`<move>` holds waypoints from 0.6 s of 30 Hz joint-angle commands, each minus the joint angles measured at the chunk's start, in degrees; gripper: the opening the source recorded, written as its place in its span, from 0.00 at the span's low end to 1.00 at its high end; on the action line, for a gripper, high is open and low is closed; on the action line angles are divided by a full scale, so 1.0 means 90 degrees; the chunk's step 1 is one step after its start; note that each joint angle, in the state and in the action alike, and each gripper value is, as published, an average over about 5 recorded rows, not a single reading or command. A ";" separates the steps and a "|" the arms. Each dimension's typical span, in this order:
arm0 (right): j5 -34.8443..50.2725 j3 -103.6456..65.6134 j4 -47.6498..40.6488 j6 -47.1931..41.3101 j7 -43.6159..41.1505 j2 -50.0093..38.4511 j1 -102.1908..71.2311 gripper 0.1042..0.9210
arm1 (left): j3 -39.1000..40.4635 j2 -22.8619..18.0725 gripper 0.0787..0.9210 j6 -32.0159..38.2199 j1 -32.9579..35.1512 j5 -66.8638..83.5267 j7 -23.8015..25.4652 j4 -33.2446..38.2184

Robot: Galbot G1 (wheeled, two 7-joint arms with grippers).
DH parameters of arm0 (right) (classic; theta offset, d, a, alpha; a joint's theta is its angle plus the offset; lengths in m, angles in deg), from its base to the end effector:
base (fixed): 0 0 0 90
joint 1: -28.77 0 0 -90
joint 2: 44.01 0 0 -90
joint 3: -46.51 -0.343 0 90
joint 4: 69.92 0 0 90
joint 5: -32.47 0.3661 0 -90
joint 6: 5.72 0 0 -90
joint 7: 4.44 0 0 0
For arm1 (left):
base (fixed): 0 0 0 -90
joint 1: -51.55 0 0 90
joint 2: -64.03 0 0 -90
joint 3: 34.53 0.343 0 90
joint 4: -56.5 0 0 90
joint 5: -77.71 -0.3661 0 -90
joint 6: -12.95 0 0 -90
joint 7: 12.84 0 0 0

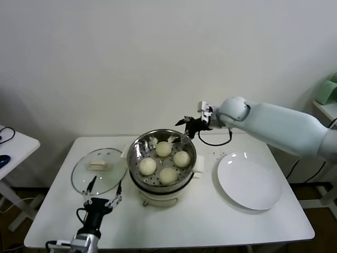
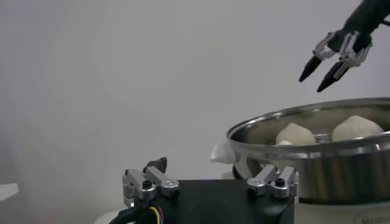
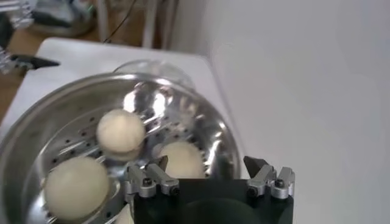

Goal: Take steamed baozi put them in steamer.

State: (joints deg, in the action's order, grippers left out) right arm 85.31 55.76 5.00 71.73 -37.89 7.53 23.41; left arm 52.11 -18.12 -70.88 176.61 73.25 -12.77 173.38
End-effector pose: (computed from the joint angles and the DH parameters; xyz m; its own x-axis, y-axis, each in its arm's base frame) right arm 0.5524 0.0006 -0.1089 -0.3454 -0.6802 0.6465 -0.9378 0.2252 -0.2641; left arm 0.1673 0.0432 -0.3290 -0.9988 0.0352 0.0347 0.0421 0.9744 0.2210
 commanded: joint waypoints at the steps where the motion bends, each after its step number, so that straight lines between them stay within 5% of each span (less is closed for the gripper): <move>1: -0.1601 -0.4565 0.1201 0.0625 0.1602 -0.1581 -0.3754 0.88 | -0.0007 -0.0079 0.88 0.0161 0.0018 -0.0108 -0.0070 0.0032; 8: -0.2305 -0.7762 0.1801 0.1145 0.2122 -0.1233 -0.6707 0.88 | 0.0031 -0.0149 0.88 0.0178 0.0060 -0.0199 -0.0194 0.0082; 18: -0.3403 -1.0932 0.2637 0.1794 0.2190 0.0656 -1.0021 0.88 | 0.0040 -0.0181 0.88 -0.0015 -0.0025 -0.0321 -0.0370 -0.0012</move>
State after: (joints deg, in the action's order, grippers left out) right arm 66.43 -3.69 19.64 81.15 -22.45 1.58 -28.63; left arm 52.38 -19.56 -70.12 176.75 71.30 -15.22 173.73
